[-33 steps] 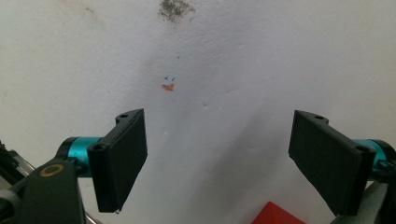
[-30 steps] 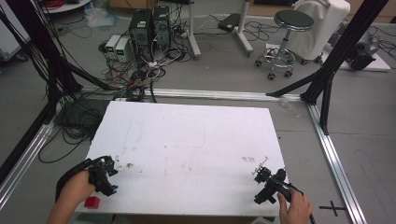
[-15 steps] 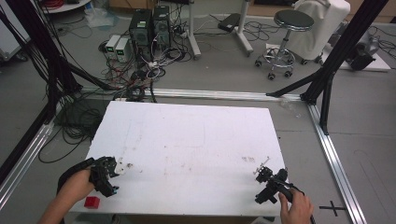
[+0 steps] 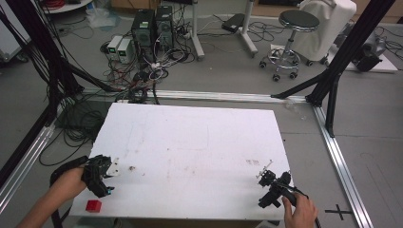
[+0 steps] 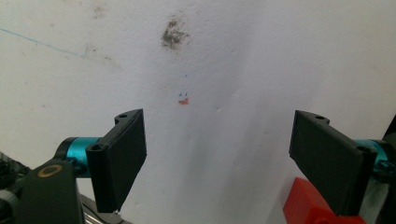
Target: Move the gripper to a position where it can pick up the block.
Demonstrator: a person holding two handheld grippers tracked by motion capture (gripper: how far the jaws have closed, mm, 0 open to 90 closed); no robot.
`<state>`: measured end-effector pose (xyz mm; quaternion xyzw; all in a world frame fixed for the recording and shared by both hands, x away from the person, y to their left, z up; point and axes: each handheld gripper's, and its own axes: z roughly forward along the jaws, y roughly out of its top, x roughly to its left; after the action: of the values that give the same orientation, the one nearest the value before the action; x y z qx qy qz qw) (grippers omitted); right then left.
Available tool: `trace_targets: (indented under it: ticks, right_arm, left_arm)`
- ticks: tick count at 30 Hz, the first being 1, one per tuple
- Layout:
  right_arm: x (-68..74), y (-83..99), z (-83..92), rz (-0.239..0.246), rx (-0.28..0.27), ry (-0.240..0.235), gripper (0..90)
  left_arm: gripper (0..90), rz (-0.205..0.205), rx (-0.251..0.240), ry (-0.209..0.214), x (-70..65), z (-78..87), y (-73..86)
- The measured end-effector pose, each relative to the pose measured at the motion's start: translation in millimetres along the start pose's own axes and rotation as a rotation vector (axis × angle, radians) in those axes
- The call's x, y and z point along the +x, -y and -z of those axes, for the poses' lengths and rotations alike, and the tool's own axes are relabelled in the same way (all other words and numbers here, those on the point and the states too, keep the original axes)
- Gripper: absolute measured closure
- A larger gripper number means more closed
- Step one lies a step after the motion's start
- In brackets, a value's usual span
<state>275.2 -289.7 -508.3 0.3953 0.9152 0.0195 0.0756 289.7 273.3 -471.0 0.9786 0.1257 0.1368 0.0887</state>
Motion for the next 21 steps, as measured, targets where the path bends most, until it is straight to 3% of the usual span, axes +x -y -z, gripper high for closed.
trace_targets:
  ticks: [9,14,21]
  right_arm:
    - [2.1,-0.6,-1.0,0.004,0.007,0.002,1.5]
    - [3.9,-3.1,-1.2,0.011,0.009,0.000,1.6]
    - [4.9,-4.5,-2.1,0.016,0.012,0.000,1.6]
  left_arm:
    - [19.5,-0.026,0.001,0.006,-0.5,15.6,13.5]
    - [19.6,-0.081,-0.013,0.009,-4.1,27.4,26.6]
    - [19.5,-0.113,-0.004,0.022,-8.7,34.1,35.9]
